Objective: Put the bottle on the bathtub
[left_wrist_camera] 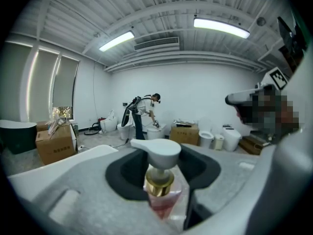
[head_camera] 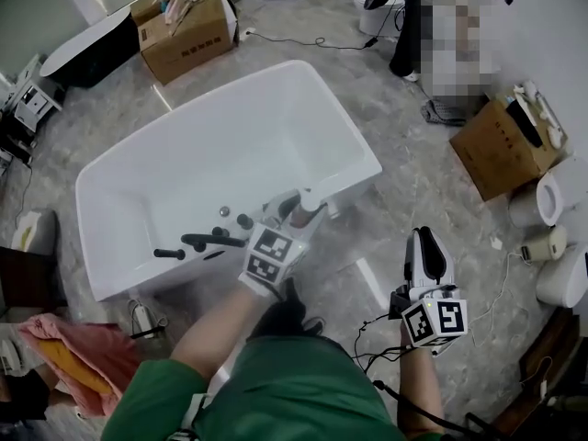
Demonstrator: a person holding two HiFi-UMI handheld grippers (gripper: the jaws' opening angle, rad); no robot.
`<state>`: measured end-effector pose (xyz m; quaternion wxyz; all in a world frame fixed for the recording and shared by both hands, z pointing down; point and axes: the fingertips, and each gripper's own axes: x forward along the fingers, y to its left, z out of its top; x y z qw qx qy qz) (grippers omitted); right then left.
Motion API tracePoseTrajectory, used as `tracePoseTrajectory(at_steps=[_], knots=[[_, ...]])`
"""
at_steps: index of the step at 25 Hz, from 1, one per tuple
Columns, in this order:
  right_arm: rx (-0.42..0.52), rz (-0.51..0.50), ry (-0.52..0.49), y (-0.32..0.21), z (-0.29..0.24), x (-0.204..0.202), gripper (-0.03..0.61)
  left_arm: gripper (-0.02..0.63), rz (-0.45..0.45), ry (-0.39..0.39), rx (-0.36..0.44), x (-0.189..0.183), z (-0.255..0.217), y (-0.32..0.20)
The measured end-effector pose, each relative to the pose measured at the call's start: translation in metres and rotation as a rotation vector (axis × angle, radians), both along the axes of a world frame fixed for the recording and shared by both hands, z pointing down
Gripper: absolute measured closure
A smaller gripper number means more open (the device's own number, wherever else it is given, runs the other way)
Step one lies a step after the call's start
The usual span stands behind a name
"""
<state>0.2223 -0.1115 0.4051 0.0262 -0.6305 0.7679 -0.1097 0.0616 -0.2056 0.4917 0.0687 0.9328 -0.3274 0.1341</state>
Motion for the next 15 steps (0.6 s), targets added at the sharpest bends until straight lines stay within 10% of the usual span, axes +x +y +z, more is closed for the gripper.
tracePoseTrajectory(at_steps=[15], knots=[[-0.076,-0.036,-0.021,-0.119,0.052,-0.003,0.526,0.436,0.007,-0.072,-0.062,0.014,0.093,-0.109]])
